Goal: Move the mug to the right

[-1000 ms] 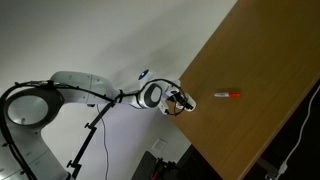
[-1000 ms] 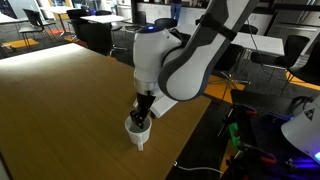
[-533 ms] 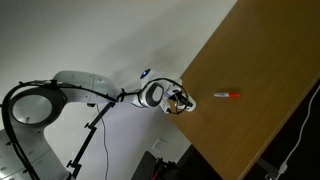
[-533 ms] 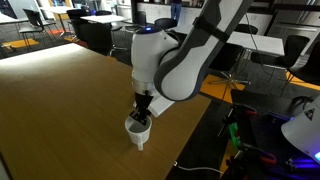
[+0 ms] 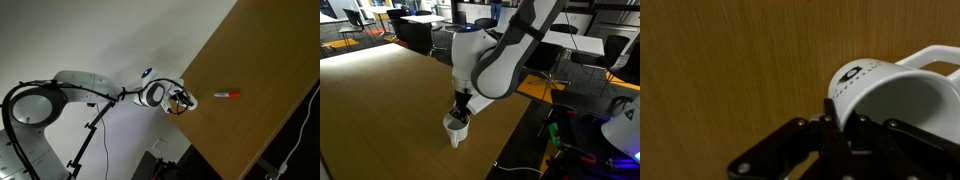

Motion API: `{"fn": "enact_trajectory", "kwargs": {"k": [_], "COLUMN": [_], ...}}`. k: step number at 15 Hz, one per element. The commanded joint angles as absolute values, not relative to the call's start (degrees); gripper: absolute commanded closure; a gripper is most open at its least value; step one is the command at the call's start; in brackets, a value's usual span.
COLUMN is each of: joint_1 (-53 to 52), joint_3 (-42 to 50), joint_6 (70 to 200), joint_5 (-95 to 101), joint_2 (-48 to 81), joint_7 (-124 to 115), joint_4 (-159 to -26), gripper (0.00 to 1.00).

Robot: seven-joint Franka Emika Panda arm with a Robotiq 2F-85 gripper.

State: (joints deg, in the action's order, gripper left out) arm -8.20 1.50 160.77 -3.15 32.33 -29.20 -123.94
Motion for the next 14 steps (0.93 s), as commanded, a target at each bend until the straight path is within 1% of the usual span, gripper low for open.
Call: {"fn": "enact_trajectory", "kwargs": {"k": [1, 8, 14], "joint_1": [-8.04, -6.46, -2.61], "joint_3": [3.0, 4.91, 5.31], "joint_6": [158.49, 159.08, 159.01], "joint_5": [-5.72, -8.04, -10.22], "joint_2": [32.63, 31.74, 29.94], "joint_7": [-27.73, -27.64, -26.08], "joint_4": [-123.45, -125.52, -128.26], "gripper": [0.97, 0.97, 0.97]}}
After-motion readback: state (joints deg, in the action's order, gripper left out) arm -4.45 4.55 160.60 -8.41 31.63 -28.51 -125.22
